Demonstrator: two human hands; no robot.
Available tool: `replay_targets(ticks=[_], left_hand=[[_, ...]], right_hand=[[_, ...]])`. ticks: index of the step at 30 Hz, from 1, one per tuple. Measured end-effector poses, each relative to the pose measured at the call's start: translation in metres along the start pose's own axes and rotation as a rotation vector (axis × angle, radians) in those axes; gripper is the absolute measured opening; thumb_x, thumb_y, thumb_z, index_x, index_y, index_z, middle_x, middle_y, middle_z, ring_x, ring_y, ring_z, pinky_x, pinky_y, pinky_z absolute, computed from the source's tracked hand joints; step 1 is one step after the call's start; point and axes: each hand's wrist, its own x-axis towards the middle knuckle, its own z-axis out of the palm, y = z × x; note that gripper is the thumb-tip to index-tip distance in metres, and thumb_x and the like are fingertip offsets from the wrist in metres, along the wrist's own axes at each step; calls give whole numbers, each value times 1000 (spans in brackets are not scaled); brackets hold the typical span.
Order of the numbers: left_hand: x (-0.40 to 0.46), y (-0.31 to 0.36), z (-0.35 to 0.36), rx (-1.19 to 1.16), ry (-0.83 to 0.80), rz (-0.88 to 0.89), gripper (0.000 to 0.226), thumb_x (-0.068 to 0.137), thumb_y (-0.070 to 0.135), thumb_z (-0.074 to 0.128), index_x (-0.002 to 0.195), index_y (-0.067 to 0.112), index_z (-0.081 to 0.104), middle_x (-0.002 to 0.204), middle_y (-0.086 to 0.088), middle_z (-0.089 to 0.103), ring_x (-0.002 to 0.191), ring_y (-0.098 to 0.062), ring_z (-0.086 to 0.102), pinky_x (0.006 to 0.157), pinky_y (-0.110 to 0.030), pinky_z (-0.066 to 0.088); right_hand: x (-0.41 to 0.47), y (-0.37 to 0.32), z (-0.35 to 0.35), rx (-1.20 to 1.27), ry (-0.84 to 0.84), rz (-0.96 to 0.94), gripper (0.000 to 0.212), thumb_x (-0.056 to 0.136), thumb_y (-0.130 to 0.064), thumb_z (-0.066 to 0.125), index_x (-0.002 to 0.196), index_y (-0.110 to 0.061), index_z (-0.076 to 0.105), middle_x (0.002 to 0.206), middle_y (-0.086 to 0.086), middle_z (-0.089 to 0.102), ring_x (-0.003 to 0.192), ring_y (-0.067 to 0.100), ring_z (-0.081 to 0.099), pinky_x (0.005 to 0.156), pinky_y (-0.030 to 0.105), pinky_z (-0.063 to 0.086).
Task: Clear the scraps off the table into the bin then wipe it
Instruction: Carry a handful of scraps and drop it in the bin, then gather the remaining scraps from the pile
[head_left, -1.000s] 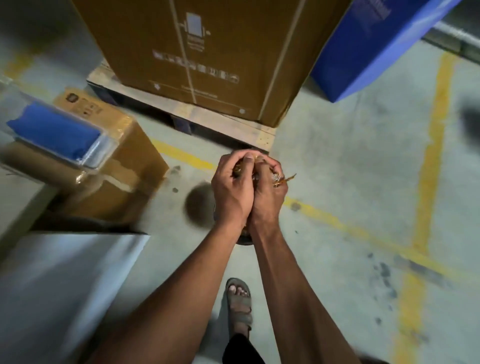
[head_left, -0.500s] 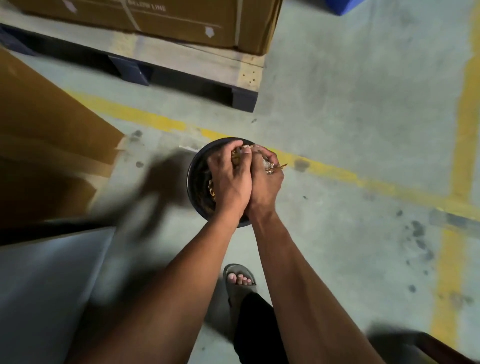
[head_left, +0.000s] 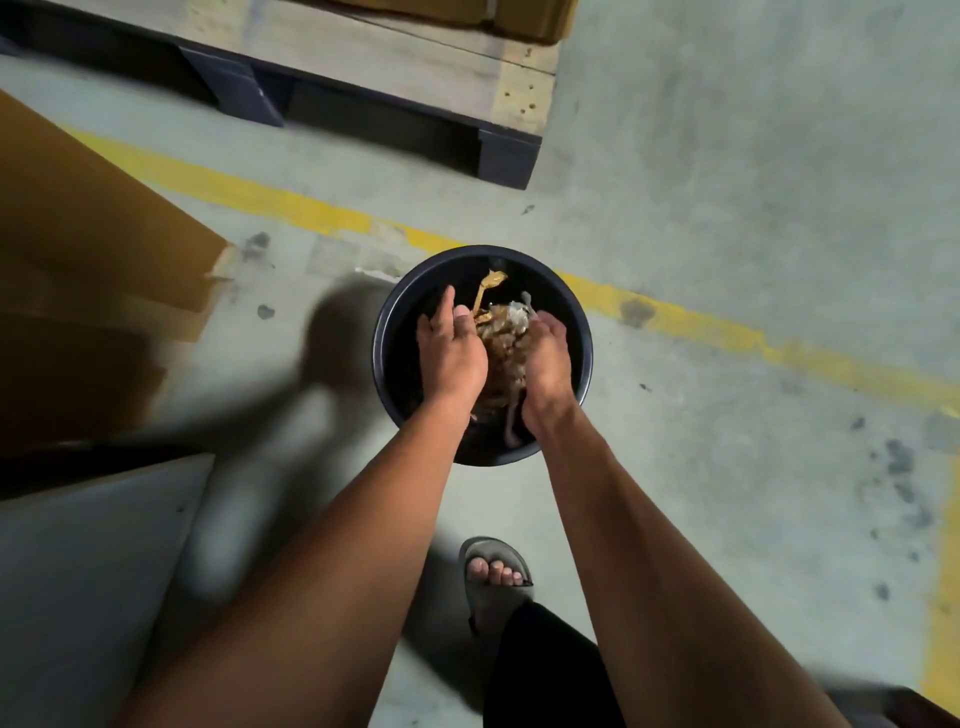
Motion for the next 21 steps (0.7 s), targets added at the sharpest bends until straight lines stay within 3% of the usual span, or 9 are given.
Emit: replay_targets(ticks=[2,6,10,13,15,17,21], left_hand=[[-4,2,-4,33,-18,-23,49,116,42,35,164,40,43,178,-7,22,162,-27,29,131,-47,26],[-19,10,-14,-9,1,0,52,108,52,35,148,36,63,164,4,51,150,-20,48,126,-46,37],[-47,36,-34,-132,-15,-22,33,110,34,46,115,35,78,136,9,70,122,-15,64,97,-27,51],[-72,62,-57,-145,18,14,30,105,37,49,97,39,78,121,13,75,111,-11,66,101,-31,52],[-87,80,-77,-143,58,45,29,100,40,49,100,38,79,120,12,76,112,-11,68,107,-37,53],[-105,106,-105,-134,88,77,30,102,38,51,108,35,80,122,7,75,111,-11,69,103,-34,54],[-148,163,-173,-107,139,159,29,109,17,51,122,18,78,128,2,67,111,-9,62,84,0,38]], right_hand=[[-5,1,-3,-44,50,-33,54,108,-38,56,159,-21,47,151,7,61,134,22,61,117,42,49],[-16,-3,-3,45,56,-73,56,97,-55,59,142,-23,68,138,0,73,130,18,67,119,48,49],[-49,-21,4,-8,92,-194,30,102,-31,59,128,-27,73,134,0,74,129,18,68,118,45,50],[-80,-41,13,-85,48,-275,23,109,-18,57,126,-24,72,132,0,74,128,16,67,117,40,50],[-106,-60,23,-126,39,-318,23,110,-14,56,124,-24,72,130,-2,74,125,14,67,114,36,51],[-137,-83,37,-150,11,-368,23,110,-14,56,119,-27,72,127,-3,74,122,14,68,114,37,51],[-205,-135,76,-202,-56,-468,21,110,-15,57,118,-27,72,125,-7,74,121,9,67,115,42,51]])
